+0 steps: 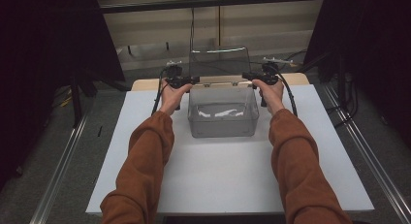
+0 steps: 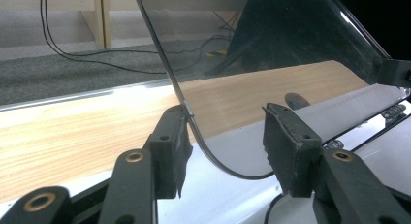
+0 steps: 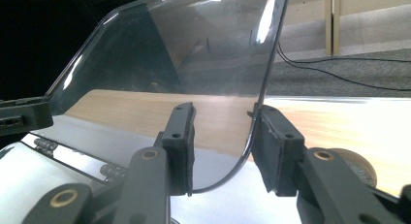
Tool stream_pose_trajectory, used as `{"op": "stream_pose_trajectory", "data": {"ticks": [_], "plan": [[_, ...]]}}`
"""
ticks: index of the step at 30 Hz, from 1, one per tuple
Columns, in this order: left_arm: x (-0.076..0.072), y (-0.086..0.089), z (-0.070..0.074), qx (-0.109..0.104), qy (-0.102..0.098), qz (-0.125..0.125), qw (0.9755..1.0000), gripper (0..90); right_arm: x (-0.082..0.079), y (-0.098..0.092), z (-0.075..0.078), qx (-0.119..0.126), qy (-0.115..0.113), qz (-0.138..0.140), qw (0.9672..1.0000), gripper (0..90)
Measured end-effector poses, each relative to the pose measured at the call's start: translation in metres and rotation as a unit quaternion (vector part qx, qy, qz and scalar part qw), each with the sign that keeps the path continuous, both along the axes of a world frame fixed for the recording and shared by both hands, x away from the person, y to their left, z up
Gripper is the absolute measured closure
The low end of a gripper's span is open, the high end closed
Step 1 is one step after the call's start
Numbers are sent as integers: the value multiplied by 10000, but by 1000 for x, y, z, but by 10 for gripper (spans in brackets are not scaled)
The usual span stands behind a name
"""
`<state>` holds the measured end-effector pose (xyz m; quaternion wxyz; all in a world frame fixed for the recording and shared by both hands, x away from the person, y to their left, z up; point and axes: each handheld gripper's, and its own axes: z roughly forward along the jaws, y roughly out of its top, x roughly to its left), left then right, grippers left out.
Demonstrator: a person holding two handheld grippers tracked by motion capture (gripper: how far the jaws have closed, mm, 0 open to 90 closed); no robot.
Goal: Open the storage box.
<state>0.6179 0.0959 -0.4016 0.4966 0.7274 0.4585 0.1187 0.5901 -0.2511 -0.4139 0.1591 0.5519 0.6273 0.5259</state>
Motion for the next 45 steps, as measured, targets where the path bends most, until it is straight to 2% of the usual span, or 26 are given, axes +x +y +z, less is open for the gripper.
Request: {"op": "stream_pose_trajectory", "data": {"ticks": [10, 22, 26, 29, 33, 39, 45], "plan": [[1, 0, 1, 121, 67, -30, 9999, 502, 0, 1, -1, 17, 69, -7, 10000, 588], [2, -1, 0, 33, 195, 12, 9998, 490, 3, 4, 1, -19, 280, -28, 9996, 561], [3, 0, 0, 31, 217, -17, 9998, 488, 3, 4, 1, -12, 288, -30, 9996, 558], [3, 0, 0, 12, 222, -17, 9998, 487, 2, 7, 2, -94, 290, -119, 9995, 557], [2, -1, 0, 57, 208, 11, 9998, 482, 2, 7, 2, -37, 328, -142, 9994, 558], [3, -1, -2, -30, 277, 3, 9996, 448, 2, 6, 0, 34, 430, -143, 9990, 554], [3, 0, -3, -44, 297, -22, 9995, 445, 2, 6, 0, 40, 412, -151, 9990, 551]]}}
